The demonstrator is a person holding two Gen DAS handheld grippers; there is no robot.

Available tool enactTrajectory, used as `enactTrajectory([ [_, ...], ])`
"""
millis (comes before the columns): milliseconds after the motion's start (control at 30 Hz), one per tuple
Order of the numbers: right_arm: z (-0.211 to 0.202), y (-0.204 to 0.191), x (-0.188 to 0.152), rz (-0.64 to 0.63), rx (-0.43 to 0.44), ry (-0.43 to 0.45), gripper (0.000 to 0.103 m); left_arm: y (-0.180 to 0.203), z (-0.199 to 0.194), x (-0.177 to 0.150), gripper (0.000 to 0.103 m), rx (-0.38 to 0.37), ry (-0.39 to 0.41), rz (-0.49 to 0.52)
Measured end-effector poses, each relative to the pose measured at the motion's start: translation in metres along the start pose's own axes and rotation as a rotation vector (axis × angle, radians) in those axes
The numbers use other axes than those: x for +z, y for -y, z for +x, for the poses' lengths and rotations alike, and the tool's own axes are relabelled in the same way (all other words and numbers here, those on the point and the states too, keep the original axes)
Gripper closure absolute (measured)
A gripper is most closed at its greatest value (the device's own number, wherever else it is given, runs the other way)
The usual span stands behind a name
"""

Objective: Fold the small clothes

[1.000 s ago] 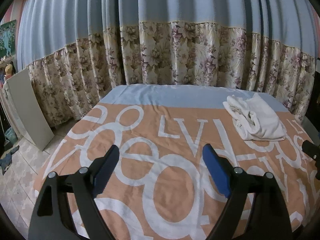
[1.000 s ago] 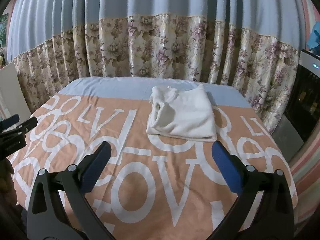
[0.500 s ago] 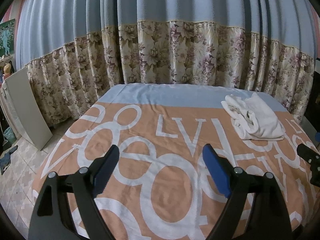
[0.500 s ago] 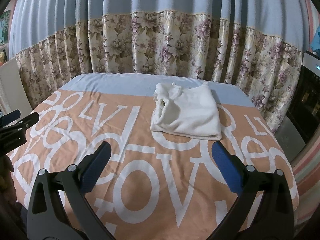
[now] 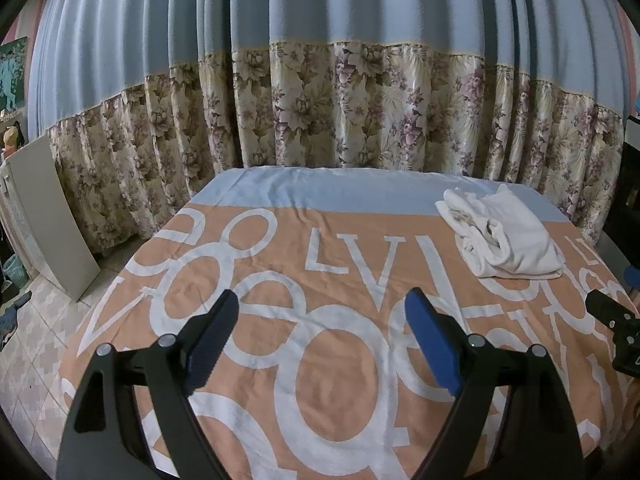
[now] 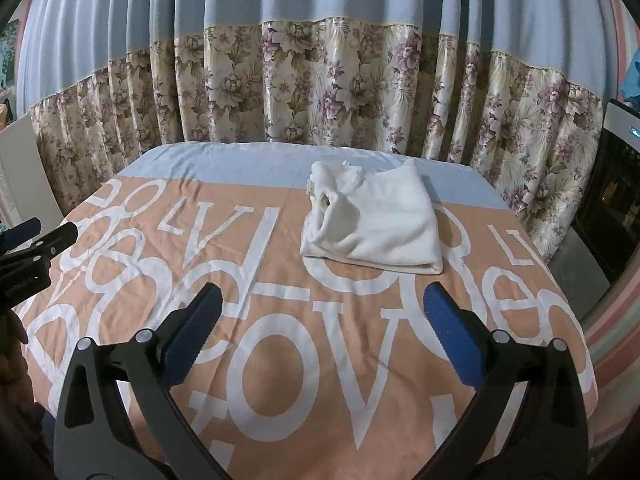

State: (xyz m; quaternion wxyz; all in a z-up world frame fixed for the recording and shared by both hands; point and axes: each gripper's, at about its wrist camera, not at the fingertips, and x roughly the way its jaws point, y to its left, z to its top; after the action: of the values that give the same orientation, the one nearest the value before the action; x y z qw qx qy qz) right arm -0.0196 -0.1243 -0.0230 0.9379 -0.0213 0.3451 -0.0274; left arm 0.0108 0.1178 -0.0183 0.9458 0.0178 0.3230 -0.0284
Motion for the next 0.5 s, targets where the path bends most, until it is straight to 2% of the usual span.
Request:
enactTrajectory([
  [433,-0.0006,-0.0008,-0.0011,-0.001,0.002,-0.002,0.003,0.0038,-0.0014,0.0033,0.017,-0.028,-0.015,0.023],
  [500,-0.0004,-0.0011,-0.0019,0.002,0.006,-0.005,0.003,0.0046,-0.0037,0.0063,0.014,-0.026,-0.006,0.026],
])
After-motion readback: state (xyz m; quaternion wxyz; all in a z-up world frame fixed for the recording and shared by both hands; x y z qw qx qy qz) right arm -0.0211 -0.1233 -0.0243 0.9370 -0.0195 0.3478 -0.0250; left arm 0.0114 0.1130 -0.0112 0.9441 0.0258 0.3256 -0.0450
